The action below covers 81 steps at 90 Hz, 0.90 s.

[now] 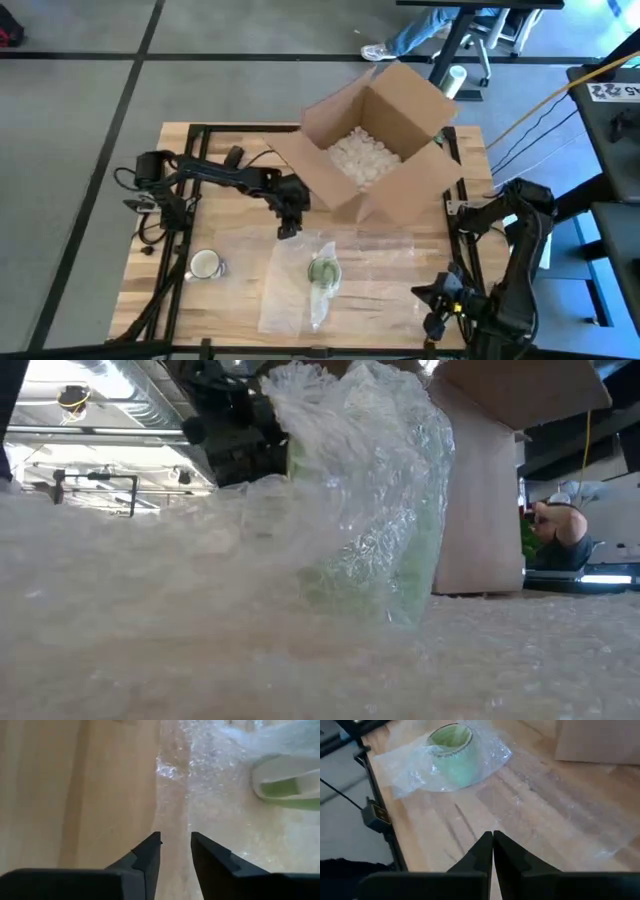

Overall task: Wrap mug
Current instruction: Wrap the green mug with bubble wrap

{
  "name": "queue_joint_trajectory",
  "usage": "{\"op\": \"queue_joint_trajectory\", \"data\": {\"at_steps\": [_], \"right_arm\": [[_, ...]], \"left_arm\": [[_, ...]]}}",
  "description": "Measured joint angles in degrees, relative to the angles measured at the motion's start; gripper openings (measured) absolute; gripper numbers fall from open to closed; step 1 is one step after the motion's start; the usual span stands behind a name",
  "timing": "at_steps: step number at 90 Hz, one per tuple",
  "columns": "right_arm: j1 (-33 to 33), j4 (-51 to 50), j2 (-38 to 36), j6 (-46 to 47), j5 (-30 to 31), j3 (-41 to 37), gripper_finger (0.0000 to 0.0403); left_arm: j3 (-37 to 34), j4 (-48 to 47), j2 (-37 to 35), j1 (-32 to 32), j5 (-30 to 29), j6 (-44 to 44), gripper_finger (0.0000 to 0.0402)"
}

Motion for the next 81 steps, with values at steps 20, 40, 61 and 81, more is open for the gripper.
{"op": "queue_joint_trajectory", "data": {"at_steps": [20, 40, 61, 81], "right_arm": [[-0.3, -0.7, 0.0, -0.2, 0.4, 0.0, 0.0], [-0.2, -0.4, 0.0, 0.1, 1.4, 0.0, 0.0], [-0.2, -0.5, 0.0, 0.1, 1.4, 0.0, 0.0], [-0.2, -0.6, 0.0, 0.0, 1.3, 0.0, 0.0]], "left_arm": [[0.0, -3.1, 1.1, -0.1, 6.6, -1.0, 0.0092], [0.0, -2.3, 1.1, 0.3, 7.9, -1.2, 0.0092], [0.0, 3.8, 1.1, 2.1, 10.6, -2.2, 0.0092], [0.0, 2.9, 1.1, 2.3, 16.9, -3.1, 0.0092]]}}
